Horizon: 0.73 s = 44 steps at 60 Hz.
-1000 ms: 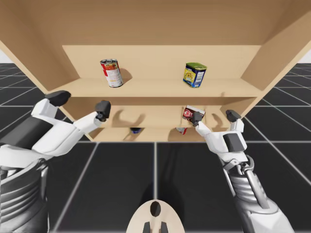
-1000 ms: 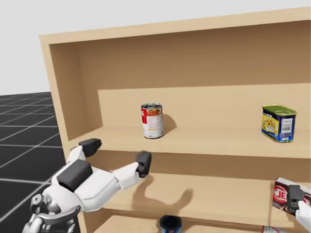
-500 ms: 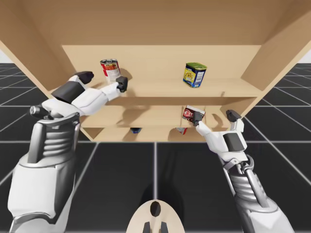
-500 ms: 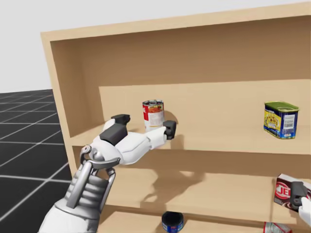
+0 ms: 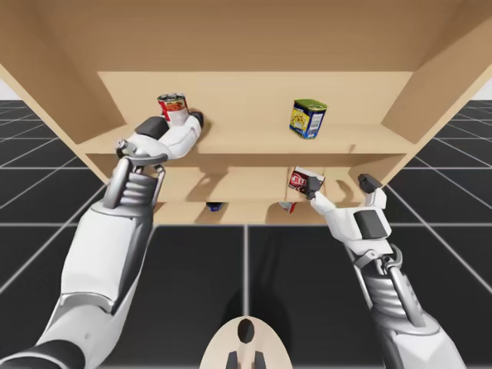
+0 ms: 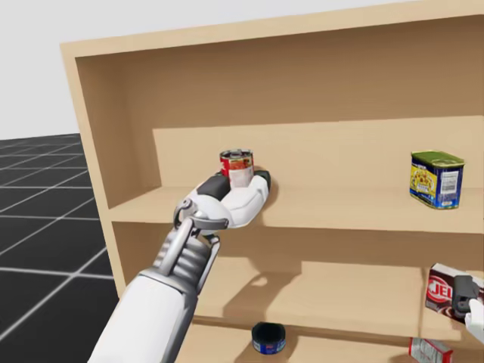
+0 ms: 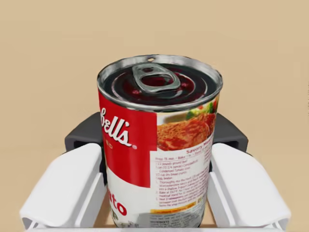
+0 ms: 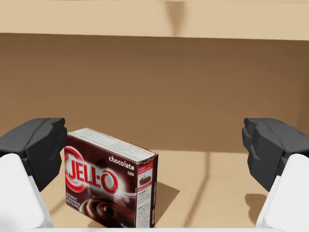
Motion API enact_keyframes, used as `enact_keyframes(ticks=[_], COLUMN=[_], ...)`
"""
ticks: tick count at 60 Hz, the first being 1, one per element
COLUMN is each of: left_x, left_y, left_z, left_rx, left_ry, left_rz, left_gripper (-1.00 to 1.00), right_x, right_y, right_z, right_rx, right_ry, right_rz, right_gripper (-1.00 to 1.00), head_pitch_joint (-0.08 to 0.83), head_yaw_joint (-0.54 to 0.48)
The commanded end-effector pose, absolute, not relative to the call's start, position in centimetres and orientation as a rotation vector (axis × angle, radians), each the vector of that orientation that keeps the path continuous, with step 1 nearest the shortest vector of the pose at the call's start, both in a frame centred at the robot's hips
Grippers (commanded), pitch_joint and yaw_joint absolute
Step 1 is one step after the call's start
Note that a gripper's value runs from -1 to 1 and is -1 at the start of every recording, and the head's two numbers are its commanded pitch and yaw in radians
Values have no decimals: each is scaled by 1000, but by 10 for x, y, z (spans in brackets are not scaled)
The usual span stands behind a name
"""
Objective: Find the tomato soup can on the shelf and bring it to me.
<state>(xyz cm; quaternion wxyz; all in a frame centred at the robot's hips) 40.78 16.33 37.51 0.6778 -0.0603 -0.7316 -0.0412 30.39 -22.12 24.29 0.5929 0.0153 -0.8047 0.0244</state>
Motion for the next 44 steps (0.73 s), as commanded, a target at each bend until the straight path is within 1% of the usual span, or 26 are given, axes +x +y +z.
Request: enact_keyframes(ticks=[1, 9, 16, 23, 24, 30, 33, 35, 38, 42, 44], left_x=[411, 404, 397, 380, 374, 357, 339, 333, 318, 295, 288], left_y=[159, 159, 163, 167, 169, 172, 173, 174, 177, 181, 183], left_z=[373, 382, 398, 412, 415, 419, 419, 419, 418, 414, 412], left_rx=[-100, -100, -103, -98, -92, -82, -72, -71, -69, -106, -121], left_ry=[-1625, -1668, -1722, -1761, -1768, -1783, -1789, -1788, -1787, -1774, -1773], left_rz=[-62, -67, -71, -81, -85, -98, -124, -131, -148, -175, -180], left_gripper=[1000, 1000, 1000, 1000, 1000, 1000, 1000, 1000, 1000, 1000, 1000], right_x=[304, 304, 304, 304, 304, 304, 304, 304, 303, 302, 302], right_y=[-219, -218, -218, -218, -218, -218, -217, -217, -217, -217, -217], right_z=[241, 241, 241, 241, 241, 241, 241, 241, 242, 242, 242], right_rx=[45, 45, 44, 44, 45, 44, 44, 47, 58, 94, 97], right_ry=[-1864, -1861, -1862, -1862, -1862, -1863, -1863, -1863, -1862, -1856, -1855], right_rz=[49, 49, 48, 46, 46, 46, 47, 47, 49, 58, 59], right_gripper=[-1000, -1000, -1000, -1000, -1000, -1000, -1000, -1000, -1000, -1000, -1000], head_pitch_joint=[164, 163, 161, 159, 159, 158, 157, 156, 157, 158, 158], head_yaw_joint=[253, 255, 256, 257, 257, 256, 256, 256, 256, 257, 257])
